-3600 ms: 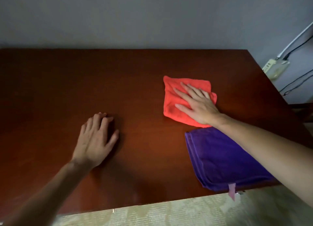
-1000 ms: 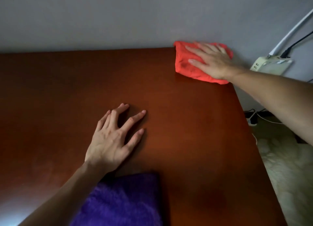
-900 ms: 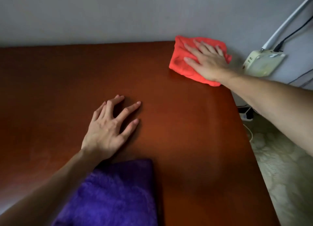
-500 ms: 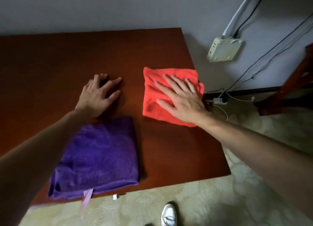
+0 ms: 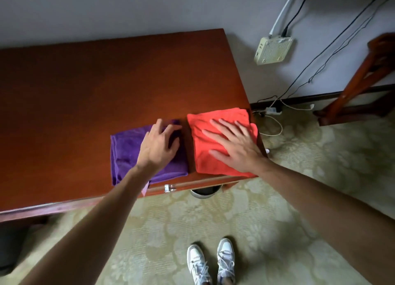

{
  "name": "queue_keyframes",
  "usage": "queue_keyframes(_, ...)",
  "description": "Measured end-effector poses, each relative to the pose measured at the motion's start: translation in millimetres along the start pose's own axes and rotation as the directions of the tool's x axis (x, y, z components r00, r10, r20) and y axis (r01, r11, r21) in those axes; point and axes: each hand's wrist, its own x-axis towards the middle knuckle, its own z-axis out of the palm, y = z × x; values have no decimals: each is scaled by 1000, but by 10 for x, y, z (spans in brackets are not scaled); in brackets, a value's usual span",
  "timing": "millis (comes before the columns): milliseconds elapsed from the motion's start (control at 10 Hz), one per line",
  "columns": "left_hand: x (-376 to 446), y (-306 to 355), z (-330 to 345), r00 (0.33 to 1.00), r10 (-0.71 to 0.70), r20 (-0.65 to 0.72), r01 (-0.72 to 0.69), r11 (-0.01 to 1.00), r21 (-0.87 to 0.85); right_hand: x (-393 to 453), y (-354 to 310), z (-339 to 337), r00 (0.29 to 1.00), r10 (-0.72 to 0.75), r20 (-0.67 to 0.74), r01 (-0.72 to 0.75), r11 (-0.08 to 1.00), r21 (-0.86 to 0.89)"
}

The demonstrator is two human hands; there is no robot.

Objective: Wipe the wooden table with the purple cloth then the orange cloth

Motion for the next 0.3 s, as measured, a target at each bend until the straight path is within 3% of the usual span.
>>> queue_keyframes(200,-537,280,-130,986,-60,153,34,985,170,-18,-155,-131,995,80,66,-84,995,52)
queue_keyframes(300,-895,392,-239,969,-176,171,155,980,127,-364,-457,-163,969,219,-116,-168,924,344)
